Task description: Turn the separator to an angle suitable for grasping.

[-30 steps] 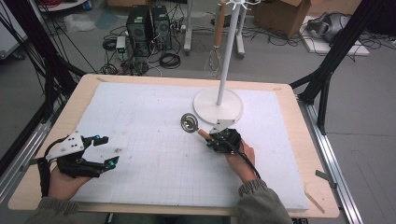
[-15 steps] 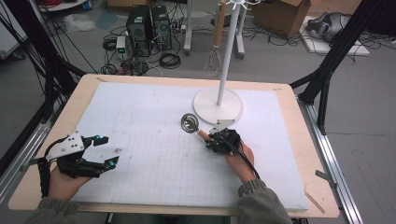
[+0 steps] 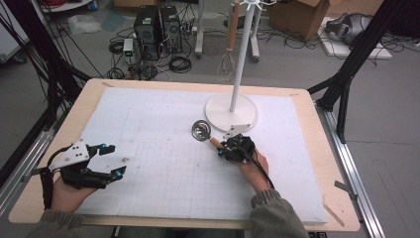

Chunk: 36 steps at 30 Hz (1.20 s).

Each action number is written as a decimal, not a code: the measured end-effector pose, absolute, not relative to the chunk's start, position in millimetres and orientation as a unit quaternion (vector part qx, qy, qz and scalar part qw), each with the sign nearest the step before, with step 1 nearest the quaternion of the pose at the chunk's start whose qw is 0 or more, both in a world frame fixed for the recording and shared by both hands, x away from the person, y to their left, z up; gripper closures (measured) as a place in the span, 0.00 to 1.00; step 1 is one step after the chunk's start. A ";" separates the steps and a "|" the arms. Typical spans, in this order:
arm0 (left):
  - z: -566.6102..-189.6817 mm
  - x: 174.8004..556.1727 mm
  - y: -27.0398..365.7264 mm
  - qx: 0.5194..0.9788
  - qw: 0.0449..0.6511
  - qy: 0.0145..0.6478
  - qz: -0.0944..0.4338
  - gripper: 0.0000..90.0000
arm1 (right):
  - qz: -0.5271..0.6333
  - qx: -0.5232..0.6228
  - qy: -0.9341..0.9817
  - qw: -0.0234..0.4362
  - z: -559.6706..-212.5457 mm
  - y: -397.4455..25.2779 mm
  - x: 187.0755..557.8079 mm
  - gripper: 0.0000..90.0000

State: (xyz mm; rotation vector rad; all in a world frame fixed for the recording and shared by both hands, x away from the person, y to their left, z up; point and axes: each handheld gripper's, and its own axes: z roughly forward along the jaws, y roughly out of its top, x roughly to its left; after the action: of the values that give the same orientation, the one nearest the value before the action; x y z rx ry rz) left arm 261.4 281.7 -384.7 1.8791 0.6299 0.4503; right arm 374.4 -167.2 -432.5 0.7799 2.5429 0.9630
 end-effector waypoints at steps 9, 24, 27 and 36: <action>-385.3 261.9 281.2 0.787 0.526 0.262 0.187 0.22 | 0.321 0.276 0.891 0.162 -436.3 -159.2 383.0 0.68; -384.3 261.3 282.3 0.786 0.527 0.262 0.188 0.22 | 0.348 0.292 0.881 0.133 -433.4 -160.1 388.9 0.78; -384.3 261.2 282.1 0.787 0.526 0.262 0.188 0.22 | 0.351 0.291 0.881 0.128 -433.3 -161.7 389.0 0.78; -383.9 260.8 282.8 0.786 0.527 0.262 0.189 0.22 | 0.376 0.291 0.872 0.115 -429.0 -165.0 387.3 0.78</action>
State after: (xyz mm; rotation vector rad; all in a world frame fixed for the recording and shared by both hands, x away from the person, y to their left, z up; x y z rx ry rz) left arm 260.8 282.8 -383.9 1.8796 0.6262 0.4529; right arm 387.3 -165.0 -429.0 0.8517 2.5553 1.1016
